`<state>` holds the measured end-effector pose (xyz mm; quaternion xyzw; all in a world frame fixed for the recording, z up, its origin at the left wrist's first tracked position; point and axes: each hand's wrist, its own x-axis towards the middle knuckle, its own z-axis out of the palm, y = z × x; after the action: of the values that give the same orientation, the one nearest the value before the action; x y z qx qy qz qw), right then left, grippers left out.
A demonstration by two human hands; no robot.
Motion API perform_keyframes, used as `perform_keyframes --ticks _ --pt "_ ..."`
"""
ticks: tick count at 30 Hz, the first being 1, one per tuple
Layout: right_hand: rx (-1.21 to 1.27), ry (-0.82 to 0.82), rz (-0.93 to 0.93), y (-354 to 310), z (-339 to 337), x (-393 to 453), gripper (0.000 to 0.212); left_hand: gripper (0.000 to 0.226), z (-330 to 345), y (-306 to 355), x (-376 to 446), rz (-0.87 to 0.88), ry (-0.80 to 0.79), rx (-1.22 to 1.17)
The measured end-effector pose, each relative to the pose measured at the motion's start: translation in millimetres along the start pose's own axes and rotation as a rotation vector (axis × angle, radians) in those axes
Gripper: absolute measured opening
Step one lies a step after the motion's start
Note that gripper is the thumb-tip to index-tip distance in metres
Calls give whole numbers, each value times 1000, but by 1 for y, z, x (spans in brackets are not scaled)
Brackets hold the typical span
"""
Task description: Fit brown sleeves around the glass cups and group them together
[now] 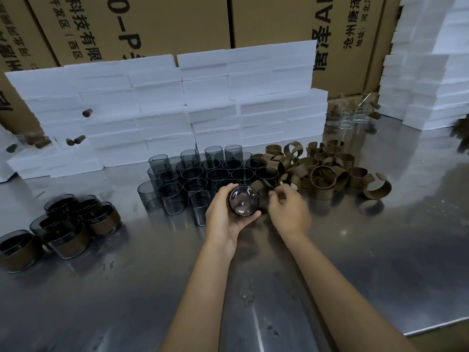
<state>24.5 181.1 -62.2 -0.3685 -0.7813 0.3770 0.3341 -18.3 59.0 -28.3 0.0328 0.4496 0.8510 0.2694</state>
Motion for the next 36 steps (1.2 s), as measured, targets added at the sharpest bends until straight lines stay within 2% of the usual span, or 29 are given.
perform_keyframes --ticks 4,7,10,15,20,23,26,28,30,32,34,36 --pt "323 188 62 2 -17 -12 10 23 -1 -2 2 -10 -8 45" --pt "437 235 -62 -3 -25 -36 25 21 0 -5 3 10 -40 99" --pt "407 222 -220 -4 -25 -54 24 32 3 -7 3 1 -94 121" --pt "265 231 -330 -5 -28 -59 29 66 4 -12 -3 0 -207 240" --pt "276 230 -292 -6 -31 -60 32 64 4 -14 -5 72 -308 313" --pt "314 213 -269 -8 -34 -61 26 65 5 -15 -5 84 -299 335" --pt "495 140 -190 -11 -35 -61 27 57 5 -14 -6 77 -283 325" --pt "619 27 -96 -11 -34 -58 52 59 4 -14 -7 73 -296 302" --pt "692 -160 50 -10 -29 -52 83 57 4 -14 -7 78 -314 295" --pt "675 -322 148 -12 -24 -45 99 56 4 -14 -5 84 -327 283" --pt "629 -380 159 -14 -21 -38 94 61 3 -12 -3 87 -314 254" --pt "630 -401 135 -17 -21 -34 89 57 2 -12 0 90 -291 231"
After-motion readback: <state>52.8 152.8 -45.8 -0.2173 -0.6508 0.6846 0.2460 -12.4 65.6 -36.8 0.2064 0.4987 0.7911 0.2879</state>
